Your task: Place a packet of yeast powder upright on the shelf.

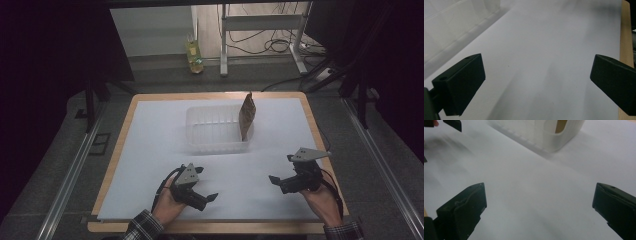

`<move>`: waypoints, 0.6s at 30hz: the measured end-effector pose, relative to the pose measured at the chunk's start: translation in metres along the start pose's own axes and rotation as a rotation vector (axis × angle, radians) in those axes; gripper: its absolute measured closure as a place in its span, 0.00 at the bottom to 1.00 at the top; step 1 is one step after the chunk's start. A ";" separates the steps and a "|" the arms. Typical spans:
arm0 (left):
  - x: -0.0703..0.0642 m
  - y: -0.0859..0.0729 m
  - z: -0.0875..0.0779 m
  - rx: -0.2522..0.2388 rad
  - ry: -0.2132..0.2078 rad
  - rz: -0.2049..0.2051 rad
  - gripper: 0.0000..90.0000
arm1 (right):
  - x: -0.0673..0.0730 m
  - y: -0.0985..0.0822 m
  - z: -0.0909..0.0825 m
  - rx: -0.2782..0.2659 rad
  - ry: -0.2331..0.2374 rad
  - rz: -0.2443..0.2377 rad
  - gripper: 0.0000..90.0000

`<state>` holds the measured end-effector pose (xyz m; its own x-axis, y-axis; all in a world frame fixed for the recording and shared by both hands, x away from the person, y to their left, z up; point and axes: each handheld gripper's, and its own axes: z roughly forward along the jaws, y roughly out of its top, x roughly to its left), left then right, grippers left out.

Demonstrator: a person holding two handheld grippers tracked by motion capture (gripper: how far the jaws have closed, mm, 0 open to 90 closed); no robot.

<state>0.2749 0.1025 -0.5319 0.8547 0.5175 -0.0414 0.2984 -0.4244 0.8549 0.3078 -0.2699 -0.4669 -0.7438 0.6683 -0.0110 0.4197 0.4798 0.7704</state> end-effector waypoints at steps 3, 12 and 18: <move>0.000 0.000 0.000 0.003 0.000 0.001 0.00 | 0.001 -0.009 -0.002 0.008 -0.001 -0.005 0.00; -0.001 0.000 0.001 0.010 -0.002 0.008 0.00 | 0.004 -0.033 -0.010 0.030 -0.003 0.018 0.00; -0.001 0.000 0.002 0.014 -0.005 0.009 0.00 | 0.003 -0.045 -0.016 0.040 -0.011 0.038 0.00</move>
<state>0.2748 0.1007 -0.5333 0.8594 0.5100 -0.0360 0.2964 -0.4397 0.8478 0.2785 -0.2986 -0.4912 -0.7215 0.6924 0.0102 0.4676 0.4763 0.7446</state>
